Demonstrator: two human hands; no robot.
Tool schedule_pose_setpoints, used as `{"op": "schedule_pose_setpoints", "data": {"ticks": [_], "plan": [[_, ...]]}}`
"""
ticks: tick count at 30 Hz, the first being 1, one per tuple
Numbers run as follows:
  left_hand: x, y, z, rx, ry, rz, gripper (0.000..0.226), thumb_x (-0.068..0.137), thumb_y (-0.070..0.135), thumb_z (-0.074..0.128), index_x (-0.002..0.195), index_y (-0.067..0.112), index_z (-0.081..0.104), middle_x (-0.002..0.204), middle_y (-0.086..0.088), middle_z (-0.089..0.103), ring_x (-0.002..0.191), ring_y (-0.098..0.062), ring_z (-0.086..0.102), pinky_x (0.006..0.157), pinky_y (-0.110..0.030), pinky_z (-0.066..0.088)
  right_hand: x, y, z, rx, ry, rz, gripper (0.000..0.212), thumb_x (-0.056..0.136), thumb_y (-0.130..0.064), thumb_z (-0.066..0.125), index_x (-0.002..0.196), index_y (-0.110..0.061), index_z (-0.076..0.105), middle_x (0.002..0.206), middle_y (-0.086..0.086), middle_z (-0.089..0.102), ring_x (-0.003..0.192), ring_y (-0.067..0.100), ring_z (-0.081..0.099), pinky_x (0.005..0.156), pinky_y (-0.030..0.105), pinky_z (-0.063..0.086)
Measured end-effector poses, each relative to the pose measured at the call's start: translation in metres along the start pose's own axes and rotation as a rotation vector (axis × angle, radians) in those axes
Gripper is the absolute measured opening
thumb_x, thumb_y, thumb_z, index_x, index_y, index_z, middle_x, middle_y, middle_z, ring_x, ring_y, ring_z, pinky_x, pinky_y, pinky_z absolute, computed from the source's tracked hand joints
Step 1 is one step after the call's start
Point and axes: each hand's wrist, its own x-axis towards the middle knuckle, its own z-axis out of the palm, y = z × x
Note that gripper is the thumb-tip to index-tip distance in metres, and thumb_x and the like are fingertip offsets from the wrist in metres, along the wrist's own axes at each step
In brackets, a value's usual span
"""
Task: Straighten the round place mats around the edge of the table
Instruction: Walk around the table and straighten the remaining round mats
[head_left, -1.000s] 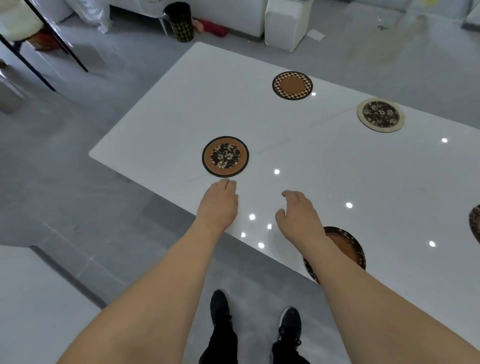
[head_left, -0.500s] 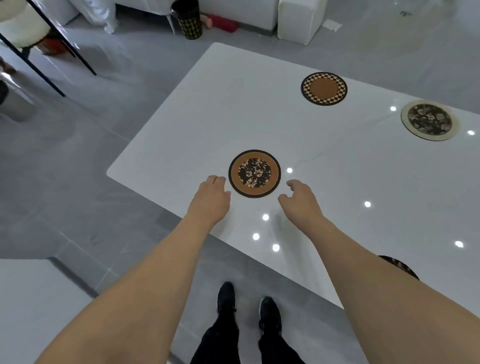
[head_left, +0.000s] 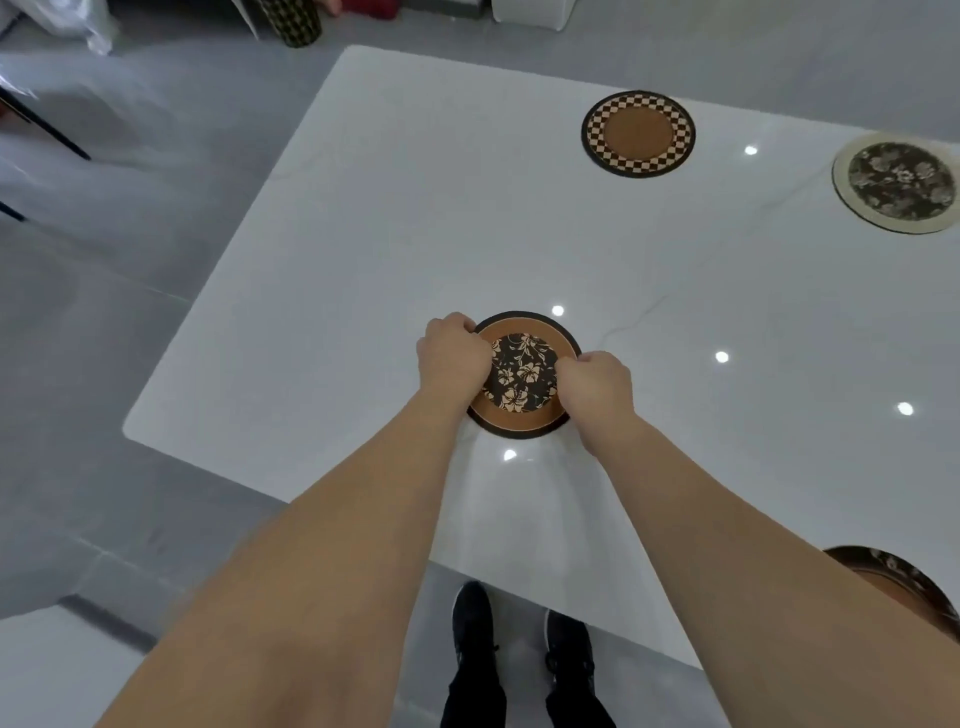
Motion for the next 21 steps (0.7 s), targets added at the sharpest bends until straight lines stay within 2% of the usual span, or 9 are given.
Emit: {"op": "schedule_pose_setpoints", "data": {"ticks": [2,5,9,12,14,15,17,19,21], "plan": [[-0.004,0.009,0.006,-0.055,-0.035,0.004,0.04,0.081,0.008,0.043,0.116,0.012,0.062,0.124,-0.012,0.058,0.114,-0.032,0.054,0.098,-0.044,0.048,0.004,0.004,-0.013,0.013,0.044,0.017,0.024,0.077,-0.017,0.042,0.057,-0.021,0.029,0.08,0.007,0.038,0.063,0.023,0.035,0.047,0.028,0.023],[-0.013,0.016,0.018,-0.073,-0.06,0.03,0.043,0.079,0.007,0.045,0.117,0.012,0.063,0.123,-0.011,0.06,0.112,-0.031,0.056,0.098,-0.045,0.049,0.01,0.013,-0.033,0.05,0.099,0.022,0.026,0.073,-0.007,0.042,0.057,-0.017,0.024,0.061,0.0,0.028,0.052,0.019,0.024,0.046,0.028,0.019],[-0.017,0.022,0.029,-0.107,-0.089,0.029,0.042,0.08,0.005,0.046,0.117,0.012,0.063,0.121,-0.011,0.062,0.11,-0.029,0.058,0.095,-0.043,0.051,0.015,0.024,-0.046,0.029,0.139,0.029,0.025,0.071,-0.006,0.041,0.056,-0.016,0.024,0.059,0.0,0.027,0.053,0.02,0.026,0.047,0.029,0.02],[-0.02,0.027,0.035,-0.109,-0.104,0.051,0.042,0.08,0.004,0.046,0.117,0.011,0.064,0.122,-0.01,0.061,0.11,-0.029,0.058,0.091,-0.038,0.051,0.014,0.031,-0.048,0.004,0.146,0.044,0.013,0.075,-0.014,0.041,0.063,-0.014,0.044,0.079,0.008,0.046,0.069,0.026,0.045,0.051,0.029,0.037],[-0.023,0.025,0.037,-0.089,-0.104,0.079,0.041,0.08,0.005,0.046,0.118,0.011,0.064,0.124,-0.01,0.06,0.111,-0.028,0.057,0.086,-0.034,0.048,0.014,0.036,-0.047,-0.016,0.149,0.051,0.025,0.079,-0.02,0.041,0.091,-0.009,0.061,0.102,0.012,0.056,0.09,0.03,0.058,0.072,0.038,0.055],[-0.023,0.023,0.037,-0.079,-0.103,0.09,0.041,0.081,0.005,0.046,0.118,0.011,0.063,0.124,-0.01,0.059,0.111,-0.028,0.057,0.084,-0.032,0.046,0.013,0.038,-0.047,-0.022,0.151,0.05,0.032,0.08,-0.021,0.042,0.102,-0.009,0.063,0.108,0.013,0.057,0.096,0.031,0.06,0.079,0.041,0.056],[-0.024,0.017,0.034,-0.065,-0.105,0.094,0.041,0.082,0.004,0.045,0.118,0.011,0.063,0.125,-0.01,0.057,0.113,-0.028,0.056,0.084,-0.03,0.043,0.01,0.041,-0.047,-0.025,0.116,0.023,0.026,0.078,-0.018,0.042,0.092,-0.008,0.061,0.104,0.013,0.056,0.088,0.03,0.059,0.066,0.035,0.052],[-0.028,0.01,0.029,-0.056,-0.113,0.091,0.04,0.082,0.004,0.043,0.117,0.011,0.063,0.125,-0.009,0.058,0.113,-0.027,0.055,0.086,-0.031,0.043,0.006,0.042,-0.048,-0.03,0.073,0.018,0.011,0.077,-0.014,0.042,0.069,-0.013,0.05,0.092,0.01,0.048,0.069,0.025,0.048,0.05,0.028,0.036],[-0.034,0.003,0.026,-0.036,-0.117,0.1,0.039,0.082,0.004,0.043,0.115,0.013,0.063,0.123,-0.007,0.059,0.111,-0.026,0.056,0.085,-0.031,0.043,0.001,0.047,-0.047,-0.054,0.047,0.03,0.017,0.076,-0.011,0.043,0.061,-0.017,0.039,0.087,0.009,0.042,0.058,0.021,0.039,0.047,0.027,0.028]]}}
